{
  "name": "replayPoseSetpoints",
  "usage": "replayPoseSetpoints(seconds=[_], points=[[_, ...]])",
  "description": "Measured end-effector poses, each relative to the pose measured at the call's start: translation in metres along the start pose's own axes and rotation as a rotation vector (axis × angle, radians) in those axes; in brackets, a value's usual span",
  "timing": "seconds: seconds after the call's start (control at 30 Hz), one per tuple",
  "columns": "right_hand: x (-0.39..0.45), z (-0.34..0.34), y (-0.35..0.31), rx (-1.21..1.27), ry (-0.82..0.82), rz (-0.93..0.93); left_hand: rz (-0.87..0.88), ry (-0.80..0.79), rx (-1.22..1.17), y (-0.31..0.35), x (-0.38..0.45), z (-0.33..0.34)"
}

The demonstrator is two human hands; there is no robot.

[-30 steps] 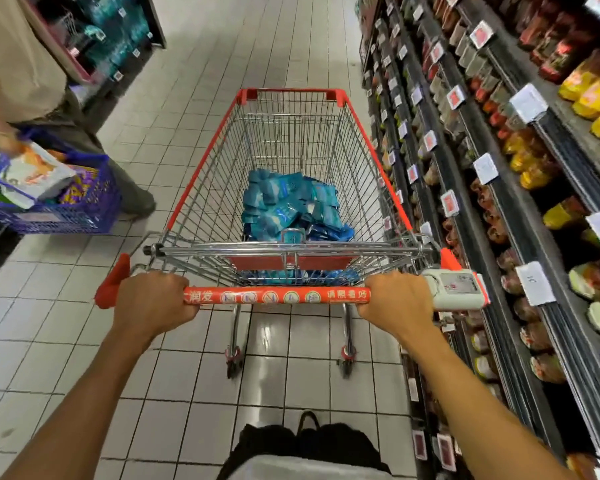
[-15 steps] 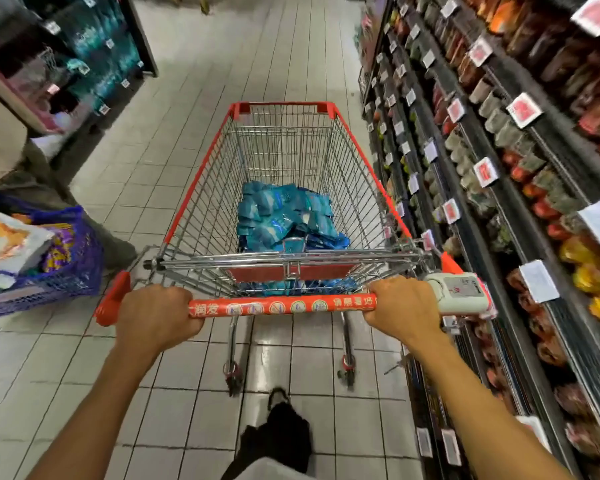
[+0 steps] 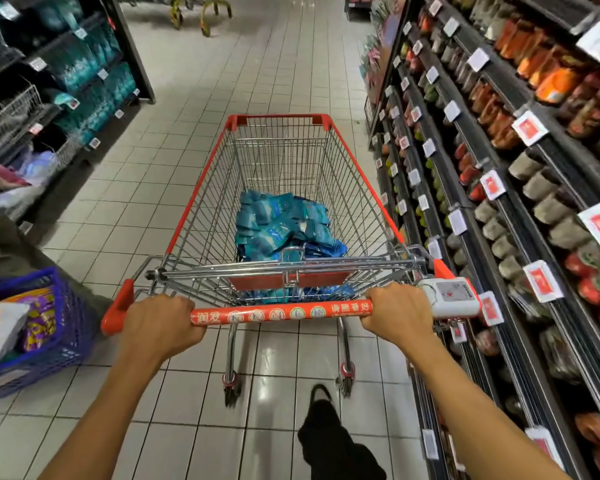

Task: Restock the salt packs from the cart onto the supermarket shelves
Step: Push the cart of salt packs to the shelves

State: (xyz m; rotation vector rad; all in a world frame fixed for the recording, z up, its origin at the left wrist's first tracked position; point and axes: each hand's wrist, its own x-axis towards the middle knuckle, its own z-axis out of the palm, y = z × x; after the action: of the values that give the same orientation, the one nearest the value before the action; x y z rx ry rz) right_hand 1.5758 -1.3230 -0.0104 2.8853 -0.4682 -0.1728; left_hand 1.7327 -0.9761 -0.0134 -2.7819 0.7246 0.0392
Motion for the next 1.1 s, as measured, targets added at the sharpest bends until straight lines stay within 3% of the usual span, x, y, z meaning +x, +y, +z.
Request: replayPoseSetpoints(seconds=[0.5, 0.8, 1.1], points=[[0.31, -0.01, 0.086, 0.018, 0.006, -0.127, -0.115, -0.052, -0.007, 0.028, 0.275, -0.036], [0.478, -0.017, 0.106, 0.005, 0.04, -0.157, -0.153, -0.01, 0.041, 0.019, 0.431, -0.041], [0.64, -0.029, 0.124, 0.046, 0.001, -0.165, -0.187, -0.076, -0.047, 0.006, 0.577, -0.052]])
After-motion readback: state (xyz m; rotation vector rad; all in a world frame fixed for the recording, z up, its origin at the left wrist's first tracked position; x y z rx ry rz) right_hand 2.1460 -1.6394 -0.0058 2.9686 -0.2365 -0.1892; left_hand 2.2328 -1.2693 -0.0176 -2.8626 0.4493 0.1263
